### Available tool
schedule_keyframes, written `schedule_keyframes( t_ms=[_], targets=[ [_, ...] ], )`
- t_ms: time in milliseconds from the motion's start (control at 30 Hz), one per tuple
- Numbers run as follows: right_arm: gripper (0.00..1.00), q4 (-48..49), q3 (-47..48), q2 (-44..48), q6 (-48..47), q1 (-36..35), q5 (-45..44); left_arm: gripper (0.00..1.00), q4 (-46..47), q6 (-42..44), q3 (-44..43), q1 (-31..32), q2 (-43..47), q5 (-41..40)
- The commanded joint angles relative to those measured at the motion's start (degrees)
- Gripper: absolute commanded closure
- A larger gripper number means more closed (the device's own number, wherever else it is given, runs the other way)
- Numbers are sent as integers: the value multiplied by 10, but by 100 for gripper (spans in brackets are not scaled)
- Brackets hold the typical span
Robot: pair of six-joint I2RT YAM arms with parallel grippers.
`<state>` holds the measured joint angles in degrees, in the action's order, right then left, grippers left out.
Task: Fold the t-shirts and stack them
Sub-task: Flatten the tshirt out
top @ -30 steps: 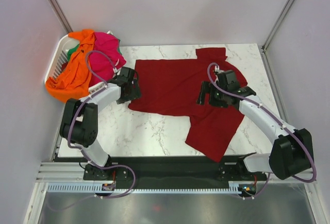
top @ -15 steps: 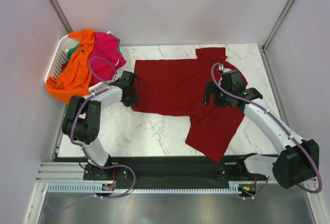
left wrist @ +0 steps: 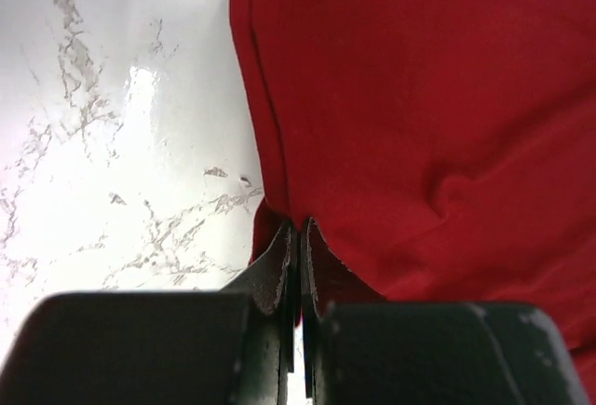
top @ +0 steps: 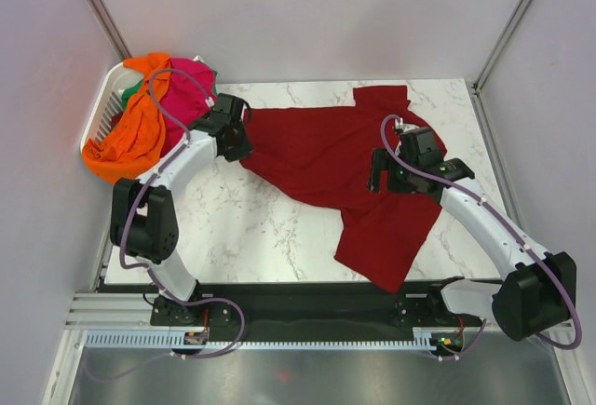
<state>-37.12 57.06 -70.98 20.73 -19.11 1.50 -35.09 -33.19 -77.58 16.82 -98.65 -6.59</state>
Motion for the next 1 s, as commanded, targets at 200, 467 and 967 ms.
schedule_keyframes(
  t_ms=[200,467,967],
  targets=[
    [2,-20,9,15,5,0,-32,1,-90,-37,89,-6,64,-95],
    [2,-37,2,23,11,0,-32,12,-59,-49,168,-6,129,-99],
    [2,-47,-101,106,99,0,-52,24,96,-65,236,-5,80,-59]
  ],
)
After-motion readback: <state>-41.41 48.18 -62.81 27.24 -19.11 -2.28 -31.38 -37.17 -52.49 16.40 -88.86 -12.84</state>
